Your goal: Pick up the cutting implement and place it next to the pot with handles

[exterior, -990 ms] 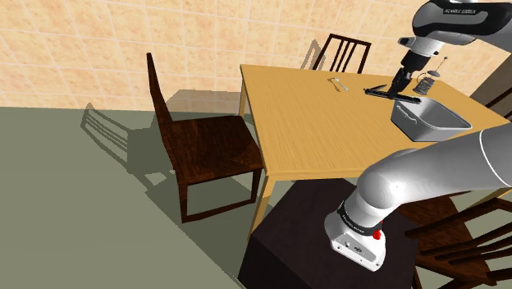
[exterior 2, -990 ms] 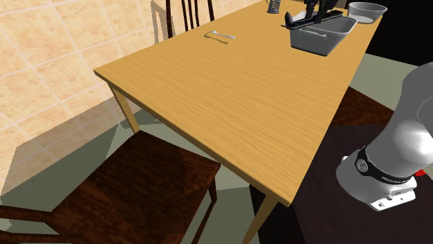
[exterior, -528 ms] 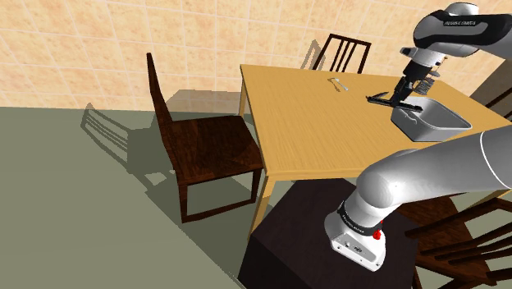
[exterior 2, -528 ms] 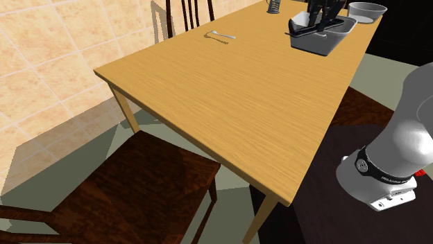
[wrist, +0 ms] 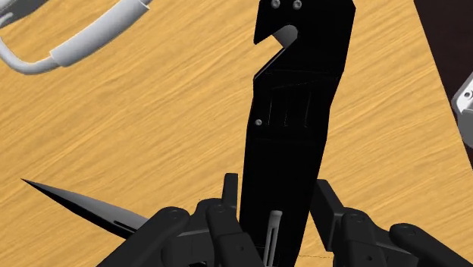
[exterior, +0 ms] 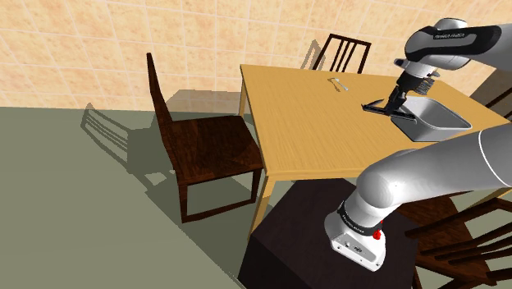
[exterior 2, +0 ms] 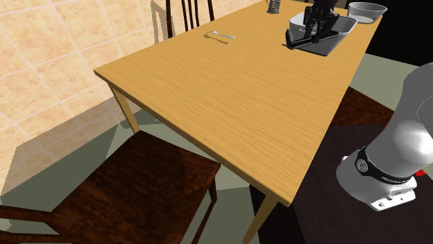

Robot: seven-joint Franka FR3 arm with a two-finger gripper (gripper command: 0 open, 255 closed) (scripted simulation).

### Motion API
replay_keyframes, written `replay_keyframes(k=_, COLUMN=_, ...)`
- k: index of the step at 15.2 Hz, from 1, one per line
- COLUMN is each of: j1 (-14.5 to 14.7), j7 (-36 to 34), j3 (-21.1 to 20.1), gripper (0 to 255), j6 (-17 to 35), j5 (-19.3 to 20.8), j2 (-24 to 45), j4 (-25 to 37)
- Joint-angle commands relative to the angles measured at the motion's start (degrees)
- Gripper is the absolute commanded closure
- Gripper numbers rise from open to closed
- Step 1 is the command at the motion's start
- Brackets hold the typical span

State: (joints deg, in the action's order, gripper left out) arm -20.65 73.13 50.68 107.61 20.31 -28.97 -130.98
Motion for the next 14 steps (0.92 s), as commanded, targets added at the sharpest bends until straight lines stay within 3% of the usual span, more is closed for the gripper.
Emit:
replay_keyframes(k=1, j1=0.15, j7=0.16, j3=0.78, gripper=255, j6=1.69, j5=0.13, j2=0.49, j4=-1.14)
replay_keyframes(k=14, j1=2.20, j7=1.64, j3=6.57, gripper=255, j6=12.84, j5=-0.02, j2=5.22, j4=-7.63)
